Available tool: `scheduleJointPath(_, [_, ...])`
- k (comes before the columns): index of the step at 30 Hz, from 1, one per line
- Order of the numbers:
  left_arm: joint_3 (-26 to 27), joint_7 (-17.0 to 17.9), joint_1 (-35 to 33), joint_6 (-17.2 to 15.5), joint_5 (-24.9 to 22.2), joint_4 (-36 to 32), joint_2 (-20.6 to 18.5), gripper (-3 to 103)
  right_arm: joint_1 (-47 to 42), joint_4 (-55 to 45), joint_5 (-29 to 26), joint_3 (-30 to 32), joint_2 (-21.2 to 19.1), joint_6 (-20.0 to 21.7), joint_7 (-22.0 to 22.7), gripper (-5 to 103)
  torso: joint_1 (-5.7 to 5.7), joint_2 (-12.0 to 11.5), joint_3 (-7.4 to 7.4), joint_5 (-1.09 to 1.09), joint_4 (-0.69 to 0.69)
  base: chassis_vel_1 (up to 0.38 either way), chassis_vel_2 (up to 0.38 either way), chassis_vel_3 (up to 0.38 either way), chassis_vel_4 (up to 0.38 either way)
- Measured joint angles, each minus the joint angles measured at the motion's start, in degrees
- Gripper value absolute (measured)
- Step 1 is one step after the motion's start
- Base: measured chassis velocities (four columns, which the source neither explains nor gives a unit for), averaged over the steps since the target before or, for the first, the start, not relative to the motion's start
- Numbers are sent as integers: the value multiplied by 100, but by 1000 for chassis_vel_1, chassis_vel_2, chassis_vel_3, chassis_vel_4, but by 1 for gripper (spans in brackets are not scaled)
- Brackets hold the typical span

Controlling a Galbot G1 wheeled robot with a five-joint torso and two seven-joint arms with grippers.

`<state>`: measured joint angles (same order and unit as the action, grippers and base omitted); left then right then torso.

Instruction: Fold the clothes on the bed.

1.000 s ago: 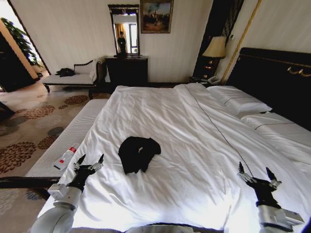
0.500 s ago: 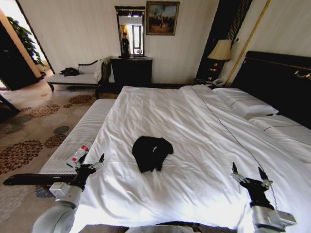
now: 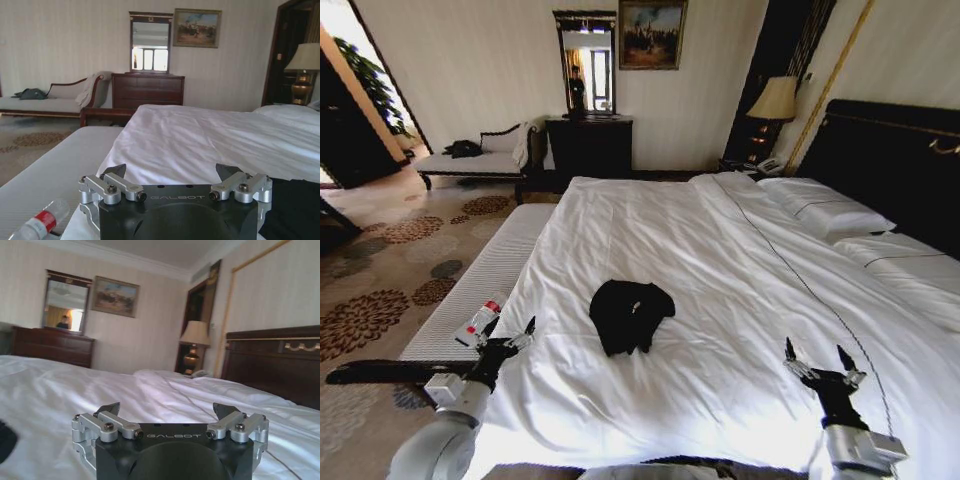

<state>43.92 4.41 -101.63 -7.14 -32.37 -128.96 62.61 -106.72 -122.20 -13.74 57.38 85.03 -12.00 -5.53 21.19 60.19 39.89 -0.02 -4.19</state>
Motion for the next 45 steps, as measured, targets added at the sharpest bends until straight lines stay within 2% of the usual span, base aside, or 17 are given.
scheduleJointPath(5, [-107, 72, 277, -67, -17, 196, -188, 100, 64, -38, 119, -194, -79, 7, -32, 100, 0, -1, 1, 3, -1, 0, 0, 0, 0])
scheduleJointPath(19, [-277, 131, 580, -164, -156, 413, -260, 100, 115, -40, 184, -383, -128, -9, -29, 100, 2, 0, 1, 1, 0, -18, 31, 20, -29])
scheduleJointPath(23, [-473, 242, 875, -279, -389, 553, -390, 100, 127, -16, 69, -446, -210, 35, -20, 100, 3, 0, 1, 2, 0, -6, 15, 11, -11])
scheduleJointPath(28, [-916, 482, 1524, -501, -986, 932, -625, 100, 169, -54, -96, -493, -385, 198, 9, 100, 0, 0, 1, 0, -1, 0, 0, 0, 0])
scheduleJointPath(30, [-977, 497, 1609, -538, -1073, 977, -665, 100, 174, -67, -125, -486, -410, 224, 9, 100, 0, 0, 1, 1, 0, 0, 0, 0, 0])
scheduleJointPath(32, [-1223, 548, 1988, -713, -1473, 1225, -862, 100, 227, -142, -480, -394, -591, 409, 23, 100, 1, 0, 1, 1, 0, 0, 0, 0, 0])
scheduleJointPath(33, [-1223, 548, 1988, -713, -1473, 1225, -862, 100, 227, -142, -480, -394, -591, 409, 23, 100, 1, 0, 1, 1, 0, 0, 0, 0, 0])
scheduleJointPath(36, [-1402, 454, 2364, -818, -1674, 1599, -1148, 100, 450, -195, -1172, -341, -1084, 903, 110, 100, 1, 0, 1, 3, -5, 0, 0, 0, 0])
scheduleJointPath(37, [-1402, 454, 2364, -818, -1674, 1599, -1148, 100, 450, -195, -1172, -341, -1084, 903, 110, 100, 1, 0, 1, 3, -5, 0, 0, 0, 0])
scheduleJointPath(39, [-1558, 365, 2634, -839, -1733, 1812, -1311, 100, 565, -161, -1419, -361, -1376, 1090, 140, 100, 1, -1, 1, 2, 5, 0, 0, 0, 0])
scheduleJointPath(41, [-1690, 331, 2849, -847, -1783, 1931, -1389, 100, 584, -134, -1477, -361, -1485, 1134, 145, 100, 1, 0, 1, 3, 4, 0, 0, 0, 0])
scheduleJointPath(45, [-2504, 261, 3926, -932, -2138, 2601, -1528, 100, 674, -24, -1559, -370, -1821, 1217, 154, 100, 1, 0, 1, 1, -2, 0, 0, 0, 0])
